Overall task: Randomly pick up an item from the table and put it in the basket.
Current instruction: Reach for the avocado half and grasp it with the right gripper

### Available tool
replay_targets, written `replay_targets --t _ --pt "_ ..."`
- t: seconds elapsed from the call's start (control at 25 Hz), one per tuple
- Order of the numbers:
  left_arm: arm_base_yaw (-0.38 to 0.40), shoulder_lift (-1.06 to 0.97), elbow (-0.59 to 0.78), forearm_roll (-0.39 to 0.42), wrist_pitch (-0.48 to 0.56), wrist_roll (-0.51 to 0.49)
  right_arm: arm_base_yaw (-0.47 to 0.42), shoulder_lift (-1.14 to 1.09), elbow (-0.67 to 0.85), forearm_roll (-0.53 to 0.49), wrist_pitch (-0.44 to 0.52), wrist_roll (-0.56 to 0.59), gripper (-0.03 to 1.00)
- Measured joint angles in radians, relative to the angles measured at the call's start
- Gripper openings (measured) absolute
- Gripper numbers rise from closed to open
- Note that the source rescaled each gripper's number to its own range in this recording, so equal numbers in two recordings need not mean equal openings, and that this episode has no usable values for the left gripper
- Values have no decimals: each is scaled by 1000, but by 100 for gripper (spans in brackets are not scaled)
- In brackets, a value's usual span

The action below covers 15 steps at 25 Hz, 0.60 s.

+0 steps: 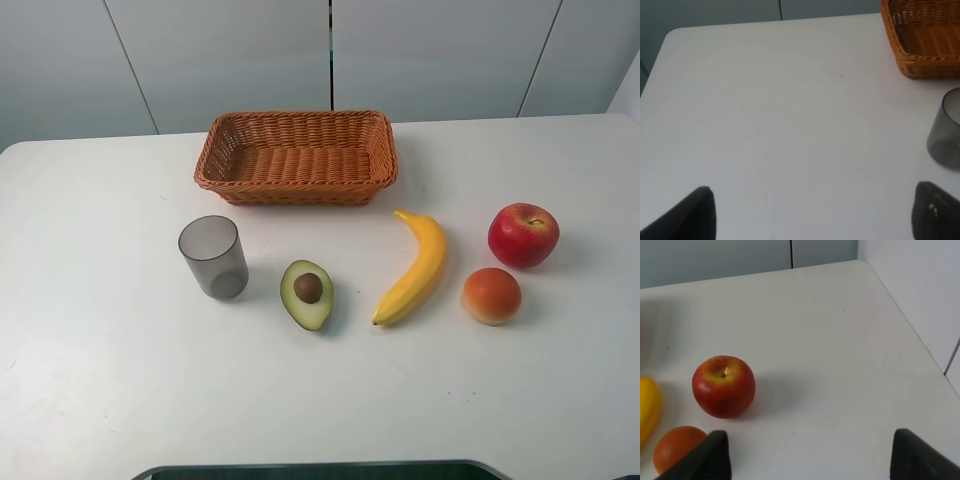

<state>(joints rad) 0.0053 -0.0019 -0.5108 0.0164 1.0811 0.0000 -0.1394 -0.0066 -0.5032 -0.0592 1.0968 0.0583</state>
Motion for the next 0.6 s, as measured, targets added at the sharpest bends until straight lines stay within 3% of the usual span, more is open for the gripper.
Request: replay_targets --t 0.6 --pt "0 0 0 0 0 0 0 0 0 0 0 0 23"
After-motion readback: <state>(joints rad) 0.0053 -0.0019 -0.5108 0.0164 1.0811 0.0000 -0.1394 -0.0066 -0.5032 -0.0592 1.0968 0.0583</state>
